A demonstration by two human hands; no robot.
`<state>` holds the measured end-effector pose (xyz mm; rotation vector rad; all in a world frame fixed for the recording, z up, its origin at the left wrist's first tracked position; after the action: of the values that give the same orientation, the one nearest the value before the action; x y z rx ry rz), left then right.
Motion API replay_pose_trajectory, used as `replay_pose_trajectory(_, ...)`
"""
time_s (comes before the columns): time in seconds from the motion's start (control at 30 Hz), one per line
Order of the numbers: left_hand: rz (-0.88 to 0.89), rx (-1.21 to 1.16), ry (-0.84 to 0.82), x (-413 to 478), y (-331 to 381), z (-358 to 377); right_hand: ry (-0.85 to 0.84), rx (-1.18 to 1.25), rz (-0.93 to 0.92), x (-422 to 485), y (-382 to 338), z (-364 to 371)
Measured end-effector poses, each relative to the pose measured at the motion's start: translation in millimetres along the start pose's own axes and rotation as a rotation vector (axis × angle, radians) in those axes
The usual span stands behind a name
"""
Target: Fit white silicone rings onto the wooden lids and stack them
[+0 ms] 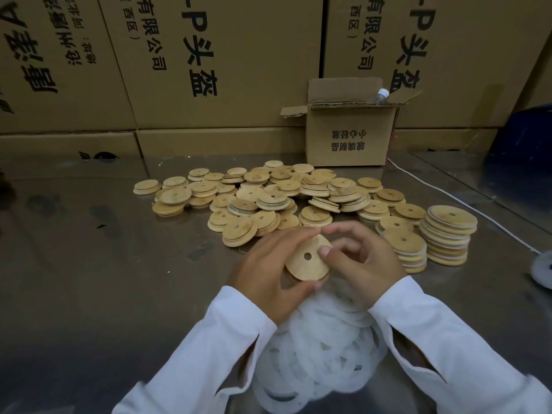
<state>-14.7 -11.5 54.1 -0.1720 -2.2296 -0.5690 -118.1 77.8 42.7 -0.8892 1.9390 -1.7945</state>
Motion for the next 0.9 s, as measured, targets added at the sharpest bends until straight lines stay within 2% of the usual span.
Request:
replay_pose_trajectory(0.07, -0.069, -0.096, -0.03, 0.1, -4.2, 2.8, 0.005, 0.025, -0.008, -0.3, -1.0, -1.4)
replay_pose_trajectory(0.2, -0.481, -0.611, 0.104, -3.5, -25.3, 3.8, -0.032, 0.073, -0.042, -1.7, -3.3, 1.1)
replay_pose_trajectory(0.27, -0.597, -0.771, 0.127, -6.8, -34.3, 6.0, -0.073, 0.108, -0.062, -3.3, -4.1, 5.9)
replay_pose_trajectory(0.4, -0.646, -0.815, 0.151, -11.0, -40.8, 7.2, -0.124, 0.062, -0.075, -3.6, -5.2, 9.7)
replay_pose_trajectory(0.47, -0.714, -0.824, 0.211, -15.0, -48.9, 7.2, -0.079, -0.021, -0.069, -1.4, -3.1, 4.1)
replay_pose_trajectory(0.5, -0.755, -0.828, 0.251, -16.9, -53.4, 6.3, -0.033, -0.128, -0.065, 0.7, -0.2, -0.8)
replay_pose_trajectory(0.57, -0.816, -0.872, 0.34, -19.3, -59.9, 3.8, 0.035, -0.528, -0.063, 5.5, 5.9, -8.7)
replay_pose_trajectory(0.63, -0.824, -0.956, 0.383, -18.6, -60.4, 2.9, 0.014, -0.852, -0.039, 8.3, 13.3, -10.3)
replay_pose_trajectory(0.67, -0.812, -0.99, 0.385, -17.5, -59.2, 2.4, -0.013, -0.912, -0.015, 9.1, 17.0, -10.7)
replay_pose_trajectory(0.9, -0.746, -1.033, 0.341, -14.6, -51.5, 2.8, -0.17, -0.806, 0.071, 6.6, 22.7, -11.4)
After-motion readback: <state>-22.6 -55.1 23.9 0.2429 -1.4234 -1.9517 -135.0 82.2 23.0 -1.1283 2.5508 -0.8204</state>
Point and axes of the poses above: each hand's wrist, its own x-axis towards the middle knuckle, its own z-axis out of the palm, y = z × x, the point moved 6 cm from there along x, towards the middle knuckle, and after that the axes turned 8 degrees about z, right-handed, at the moved point
